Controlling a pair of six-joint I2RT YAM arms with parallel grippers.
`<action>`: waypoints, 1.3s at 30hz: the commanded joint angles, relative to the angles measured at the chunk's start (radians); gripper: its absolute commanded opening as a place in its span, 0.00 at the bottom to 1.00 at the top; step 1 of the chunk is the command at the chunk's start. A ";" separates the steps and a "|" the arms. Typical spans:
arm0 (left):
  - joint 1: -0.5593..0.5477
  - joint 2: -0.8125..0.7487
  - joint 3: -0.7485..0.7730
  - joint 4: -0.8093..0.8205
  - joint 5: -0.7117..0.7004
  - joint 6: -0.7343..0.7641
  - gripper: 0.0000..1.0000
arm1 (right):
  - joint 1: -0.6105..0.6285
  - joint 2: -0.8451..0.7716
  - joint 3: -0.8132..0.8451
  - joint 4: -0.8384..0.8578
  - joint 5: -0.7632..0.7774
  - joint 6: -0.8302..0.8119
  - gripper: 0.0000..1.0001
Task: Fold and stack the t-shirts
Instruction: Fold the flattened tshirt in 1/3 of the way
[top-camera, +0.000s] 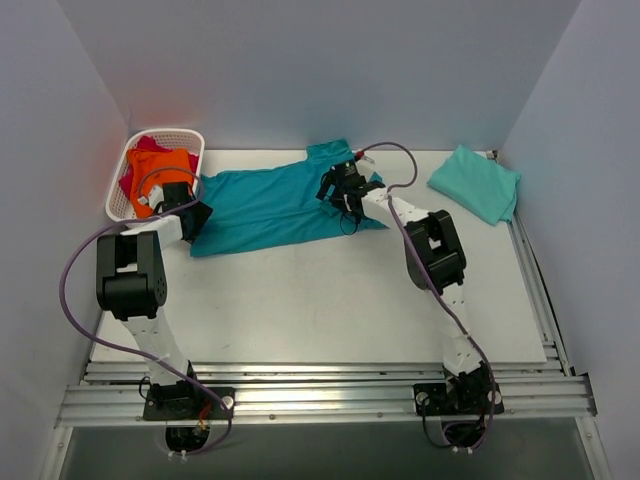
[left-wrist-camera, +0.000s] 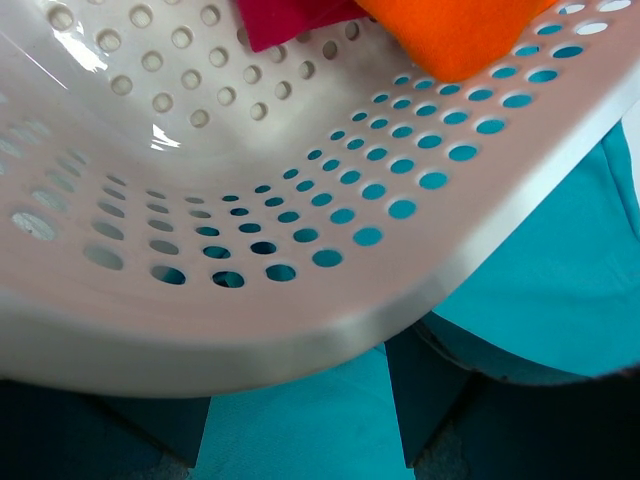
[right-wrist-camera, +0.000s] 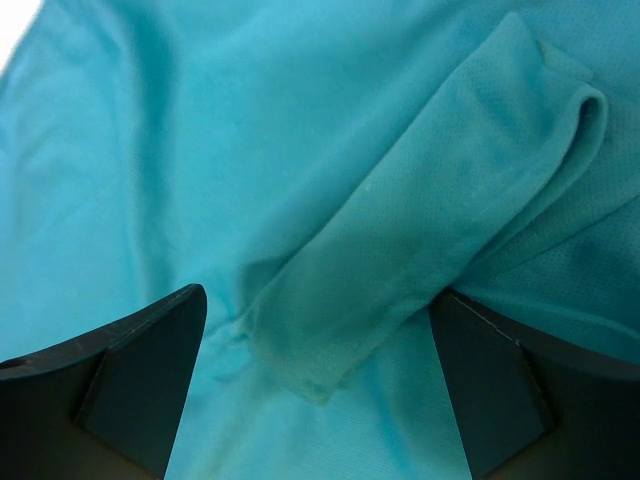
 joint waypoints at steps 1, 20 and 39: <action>0.017 0.003 -0.018 0.016 0.019 0.029 0.72 | -0.023 0.102 0.171 -0.054 -0.019 -0.001 0.89; 0.015 0.006 -0.011 0.013 0.017 0.036 0.71 | -0.039 0.300 0.620 0.710 -0.307 0.143 0.89; -0.029 -0.104 0.020 0.076 -0.016 0.137 0.94 | -0.066 -0.614 -0.682 0.685 0.187 -0.085 0.88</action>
